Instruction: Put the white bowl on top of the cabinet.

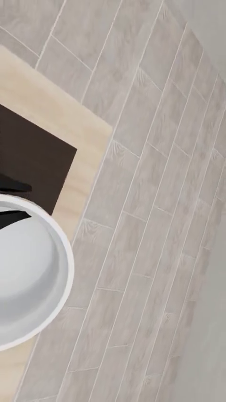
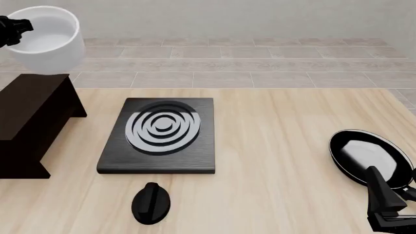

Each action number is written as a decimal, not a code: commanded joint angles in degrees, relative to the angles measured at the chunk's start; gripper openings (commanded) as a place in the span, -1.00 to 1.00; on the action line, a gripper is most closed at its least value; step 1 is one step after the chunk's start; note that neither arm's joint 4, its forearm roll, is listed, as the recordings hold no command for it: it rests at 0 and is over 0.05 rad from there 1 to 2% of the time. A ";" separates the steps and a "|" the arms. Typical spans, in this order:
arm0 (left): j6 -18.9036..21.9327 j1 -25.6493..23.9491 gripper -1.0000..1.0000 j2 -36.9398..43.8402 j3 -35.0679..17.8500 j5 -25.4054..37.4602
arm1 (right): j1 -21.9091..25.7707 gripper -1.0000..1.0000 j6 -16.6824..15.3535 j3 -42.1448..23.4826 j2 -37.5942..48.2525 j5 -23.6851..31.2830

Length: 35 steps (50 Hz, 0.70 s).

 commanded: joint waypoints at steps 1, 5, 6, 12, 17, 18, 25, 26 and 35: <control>0.38 2.67 -1.00 -1.11 1.66 -1.83 | 0.01 1.00 -0.02 0.00 0.00 0.00; 0.08 3.43 -1.00 -1.11 2.71 -2.64 | -0.01 1.00 -0.01 0.00 -0.02 0.01; 0.00 3.76 -1.00 -1.04 2.95 -2.83 | 0.00 1.00 -0.01 0.00 -0.01 0.00; -0.07 4.91 -1.00 -0.91 3.81 -3.56 | 0.00 1.00 -0.01 0.00 -0.01 0.00; -0.15 5.77 -1.00 -0.71 4.56 -4.35 | 0.00 1.00 0.01 0.00 0.01 -0.01; -0.17 5.84 -1.00 -0.70 4.79 -4.55 | 0.01 1.00 0.00 0.00 0.00 0.00; 0.92 7.72 -1.00 0.30 5.91 -5.91 | -0.01 1.00 0.00 0.00 -0.01 0.00; 0.92 7.72 -1.00 0.30 5.91 -5.91 | -0.01 1.00 0.00 0.00 -0.01 0.00; 1.03 10.49 -1.00 2.10 7.55 -8.42 | 0.00 1.00 0.01 0.00 0.01 0.00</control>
